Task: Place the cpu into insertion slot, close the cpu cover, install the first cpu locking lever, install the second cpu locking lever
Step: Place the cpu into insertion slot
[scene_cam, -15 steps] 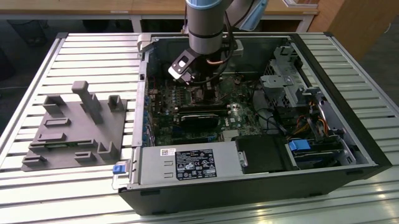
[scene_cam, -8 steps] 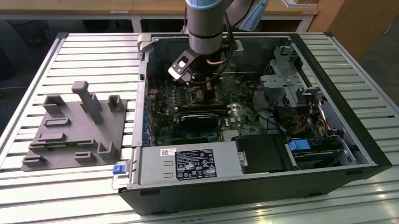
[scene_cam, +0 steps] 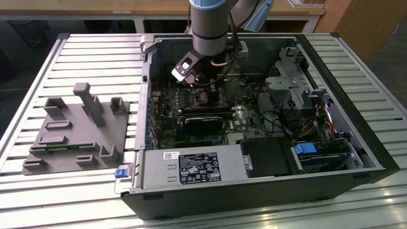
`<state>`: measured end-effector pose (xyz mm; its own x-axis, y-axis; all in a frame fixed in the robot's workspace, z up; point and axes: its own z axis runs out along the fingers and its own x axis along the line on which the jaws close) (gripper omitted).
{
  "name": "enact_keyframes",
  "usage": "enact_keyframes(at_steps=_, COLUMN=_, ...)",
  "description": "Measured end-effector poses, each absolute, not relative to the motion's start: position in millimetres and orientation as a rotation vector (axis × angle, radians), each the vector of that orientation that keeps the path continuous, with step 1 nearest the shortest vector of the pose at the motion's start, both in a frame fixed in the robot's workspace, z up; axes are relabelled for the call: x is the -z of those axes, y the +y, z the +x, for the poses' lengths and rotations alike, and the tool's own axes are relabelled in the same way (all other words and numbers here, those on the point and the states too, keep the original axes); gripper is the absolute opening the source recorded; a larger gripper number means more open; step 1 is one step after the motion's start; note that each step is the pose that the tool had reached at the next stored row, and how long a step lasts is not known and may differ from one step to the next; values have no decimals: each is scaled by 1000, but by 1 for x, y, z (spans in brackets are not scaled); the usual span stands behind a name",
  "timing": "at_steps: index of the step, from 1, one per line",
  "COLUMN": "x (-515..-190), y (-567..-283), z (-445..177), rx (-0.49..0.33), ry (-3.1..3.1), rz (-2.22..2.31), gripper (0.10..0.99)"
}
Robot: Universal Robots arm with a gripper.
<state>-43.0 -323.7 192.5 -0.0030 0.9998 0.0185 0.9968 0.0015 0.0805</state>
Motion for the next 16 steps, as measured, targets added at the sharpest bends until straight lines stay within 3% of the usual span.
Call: enact_keyframes(at_steps=16, x=-191, y=-322, z=-43, rx=-128, ry=2199, rz=2195, gripper=612)
